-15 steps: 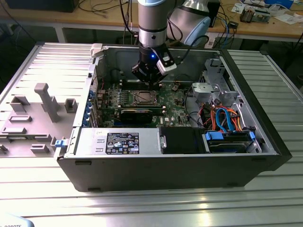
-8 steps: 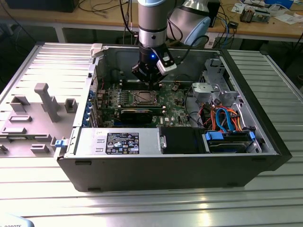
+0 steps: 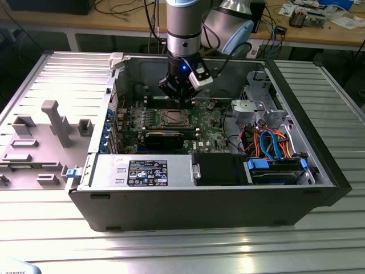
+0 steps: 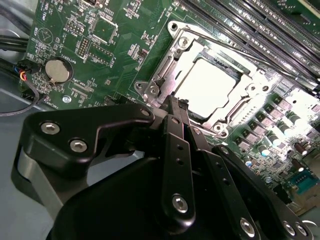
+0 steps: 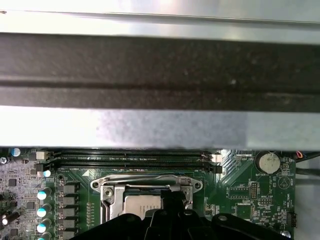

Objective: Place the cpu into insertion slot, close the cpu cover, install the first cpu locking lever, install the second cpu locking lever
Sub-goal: 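Install the second cpu locking lever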

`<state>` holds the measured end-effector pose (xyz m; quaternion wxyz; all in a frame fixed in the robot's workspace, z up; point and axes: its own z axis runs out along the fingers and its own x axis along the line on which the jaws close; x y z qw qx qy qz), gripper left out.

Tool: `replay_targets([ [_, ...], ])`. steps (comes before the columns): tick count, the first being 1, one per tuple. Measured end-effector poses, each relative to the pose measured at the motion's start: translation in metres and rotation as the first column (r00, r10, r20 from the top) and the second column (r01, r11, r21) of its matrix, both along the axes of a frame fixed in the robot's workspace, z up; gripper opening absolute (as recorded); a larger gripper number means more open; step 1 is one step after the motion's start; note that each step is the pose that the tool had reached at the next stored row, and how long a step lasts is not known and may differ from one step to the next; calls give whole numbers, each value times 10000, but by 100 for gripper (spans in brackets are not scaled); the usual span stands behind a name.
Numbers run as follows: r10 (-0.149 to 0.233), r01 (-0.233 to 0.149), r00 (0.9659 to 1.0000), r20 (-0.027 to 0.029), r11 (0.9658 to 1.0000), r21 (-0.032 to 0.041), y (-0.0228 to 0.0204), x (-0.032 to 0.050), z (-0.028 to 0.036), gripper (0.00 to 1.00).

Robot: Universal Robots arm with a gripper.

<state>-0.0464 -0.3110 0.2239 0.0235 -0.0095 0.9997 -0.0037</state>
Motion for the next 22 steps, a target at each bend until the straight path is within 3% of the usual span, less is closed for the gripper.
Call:
replay_targets([
  [6,-2,2,10000,0,10000,-3,0,0,72,11],
  [10,0,0,10000,-1,10000,-18,4,0,185,11],
  [12,-1,1,10000,0,10000,-42,6,0,287,11],
  [14,-2,2,10000,0,9997,-264,6,0,293,11],
  [15,-2,2,10000,0,9991,-421,6,0,292,11],
  [16,-3,3,10000,1,9989,-472,5,0,292,11],
  [17,-2,2,10000,-1,9987,-500,-4,0,292,11],
  [22,-53,53,10000,0,9987,-500,-83,0,292,11],
])
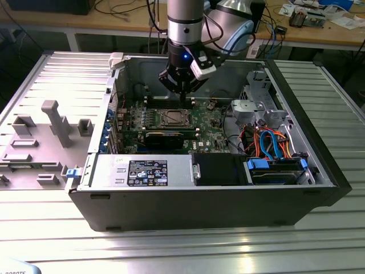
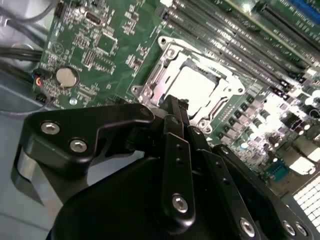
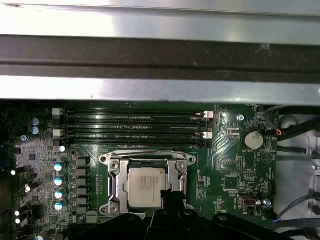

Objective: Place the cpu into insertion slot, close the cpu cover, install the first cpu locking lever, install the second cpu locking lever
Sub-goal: 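Install the second cpu locking lever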

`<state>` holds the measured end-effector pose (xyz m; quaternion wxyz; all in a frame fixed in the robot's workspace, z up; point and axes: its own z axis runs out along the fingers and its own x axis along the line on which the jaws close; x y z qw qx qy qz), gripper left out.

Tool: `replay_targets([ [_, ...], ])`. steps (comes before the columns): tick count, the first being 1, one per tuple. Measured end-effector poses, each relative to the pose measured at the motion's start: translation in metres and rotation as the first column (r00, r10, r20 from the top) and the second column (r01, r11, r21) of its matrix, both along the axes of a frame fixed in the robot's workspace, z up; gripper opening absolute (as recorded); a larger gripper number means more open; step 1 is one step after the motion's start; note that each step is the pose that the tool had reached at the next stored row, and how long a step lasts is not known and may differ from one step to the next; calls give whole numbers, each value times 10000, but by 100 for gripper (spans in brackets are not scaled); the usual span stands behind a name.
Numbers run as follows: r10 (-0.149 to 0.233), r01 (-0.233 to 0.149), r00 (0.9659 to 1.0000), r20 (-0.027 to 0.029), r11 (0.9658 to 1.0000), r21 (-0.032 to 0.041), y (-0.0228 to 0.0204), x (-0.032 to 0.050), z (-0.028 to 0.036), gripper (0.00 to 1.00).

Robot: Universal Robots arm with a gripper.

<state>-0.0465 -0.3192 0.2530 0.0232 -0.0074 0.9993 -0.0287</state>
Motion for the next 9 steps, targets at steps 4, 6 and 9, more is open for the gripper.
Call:
replay_targets([
  [4,-257,257,9997,-31,9997,0,-57,0,0,11],
  [6,-275,275,9996,-39,9996,-1,-96,0,0,11],
  [9,-297,297,9996,-41,9996,1,-164,0,0,11],
])
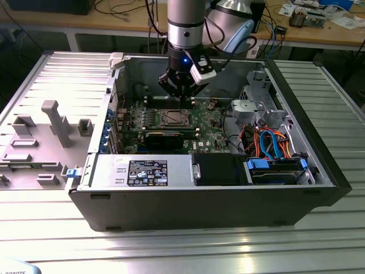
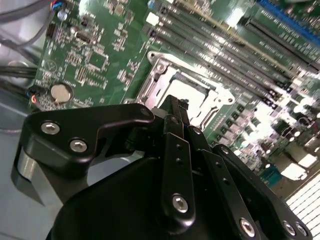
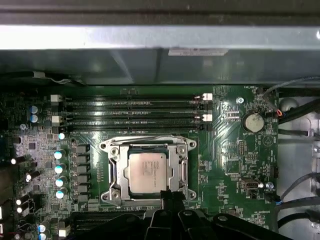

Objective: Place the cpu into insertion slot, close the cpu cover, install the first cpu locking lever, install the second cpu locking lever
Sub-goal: 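Install the second cpu locking lever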

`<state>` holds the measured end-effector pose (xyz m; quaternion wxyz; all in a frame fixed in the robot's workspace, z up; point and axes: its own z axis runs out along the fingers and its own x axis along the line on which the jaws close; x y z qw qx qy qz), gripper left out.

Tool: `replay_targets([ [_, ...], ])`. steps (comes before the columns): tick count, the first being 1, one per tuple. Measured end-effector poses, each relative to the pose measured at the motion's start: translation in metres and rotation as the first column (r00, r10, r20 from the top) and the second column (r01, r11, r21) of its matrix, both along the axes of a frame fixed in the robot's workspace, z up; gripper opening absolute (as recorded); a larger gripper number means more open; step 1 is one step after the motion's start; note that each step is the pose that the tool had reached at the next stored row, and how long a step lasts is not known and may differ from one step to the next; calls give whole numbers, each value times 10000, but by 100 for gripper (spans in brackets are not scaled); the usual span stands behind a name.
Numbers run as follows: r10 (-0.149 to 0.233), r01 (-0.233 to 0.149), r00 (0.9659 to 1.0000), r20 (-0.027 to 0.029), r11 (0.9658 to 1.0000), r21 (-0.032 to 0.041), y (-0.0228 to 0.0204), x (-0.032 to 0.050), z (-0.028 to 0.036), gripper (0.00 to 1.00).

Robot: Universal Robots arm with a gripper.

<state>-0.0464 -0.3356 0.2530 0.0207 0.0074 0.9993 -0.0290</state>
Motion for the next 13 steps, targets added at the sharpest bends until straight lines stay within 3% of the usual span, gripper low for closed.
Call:
replay_targets([
  [13,-31,31,10000,0,10000,20,-306,0,-2,11],
])
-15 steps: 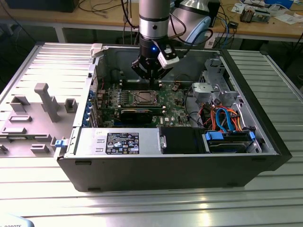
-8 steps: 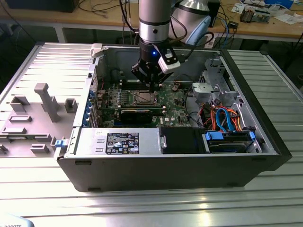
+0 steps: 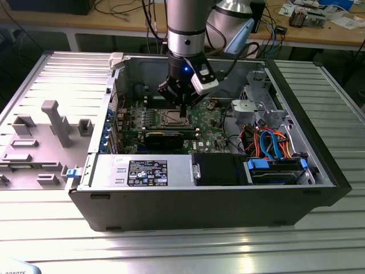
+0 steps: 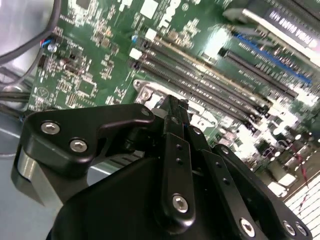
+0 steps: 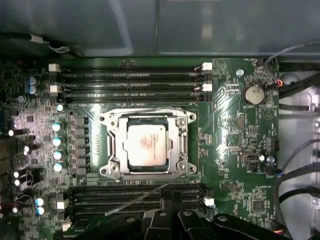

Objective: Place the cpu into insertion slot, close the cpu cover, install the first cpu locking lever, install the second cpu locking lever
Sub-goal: 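Install the second cpu locking lever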

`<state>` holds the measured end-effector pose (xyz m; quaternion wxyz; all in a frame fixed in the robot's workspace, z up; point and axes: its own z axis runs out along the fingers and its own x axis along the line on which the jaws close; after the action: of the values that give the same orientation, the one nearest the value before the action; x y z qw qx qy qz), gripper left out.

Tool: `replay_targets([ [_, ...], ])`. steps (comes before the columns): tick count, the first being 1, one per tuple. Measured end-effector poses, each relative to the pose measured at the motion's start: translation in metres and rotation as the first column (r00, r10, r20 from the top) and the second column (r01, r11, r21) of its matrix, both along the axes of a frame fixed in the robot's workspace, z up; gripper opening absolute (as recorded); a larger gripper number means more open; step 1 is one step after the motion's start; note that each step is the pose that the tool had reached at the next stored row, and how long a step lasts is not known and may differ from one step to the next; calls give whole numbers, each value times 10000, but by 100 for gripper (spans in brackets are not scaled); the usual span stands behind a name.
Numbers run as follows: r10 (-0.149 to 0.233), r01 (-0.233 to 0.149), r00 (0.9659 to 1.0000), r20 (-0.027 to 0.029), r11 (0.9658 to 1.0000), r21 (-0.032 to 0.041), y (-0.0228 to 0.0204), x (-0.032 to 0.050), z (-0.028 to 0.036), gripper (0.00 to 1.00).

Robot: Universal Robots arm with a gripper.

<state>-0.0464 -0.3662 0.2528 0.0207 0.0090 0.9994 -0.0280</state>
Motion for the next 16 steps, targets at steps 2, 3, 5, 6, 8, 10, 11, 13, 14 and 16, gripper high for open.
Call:
replay_targets([
  [2,-5,5,10000,0,10000,2,-47,0,0,11],
  [3,-8,8,10000,0,10000,3,-87,0,0,11],
  [5,-9,9,10000,-1,10000,6,-108,-12,0,11],
  [6,-8,8,10000,-2,10000,9,-109,-44,0,11],
  [8,-10,10,10000,-1,10000,9,-108,-89,-1,11],
  [10,-7,7,10000,0,10000,9,-108,-90,-1,11],
  [11,-8,8,10000,0,10000,8,-109,-92,-1,11],
  [13,-8,8,10000,1,10000,9,-109,-93,-1,11],
  [14,-8,8,10000,0,10000,8,-109,-94,-1,11],
  [16,-8,8,10000,0,10000,8,-109,-95,-1,11],
])
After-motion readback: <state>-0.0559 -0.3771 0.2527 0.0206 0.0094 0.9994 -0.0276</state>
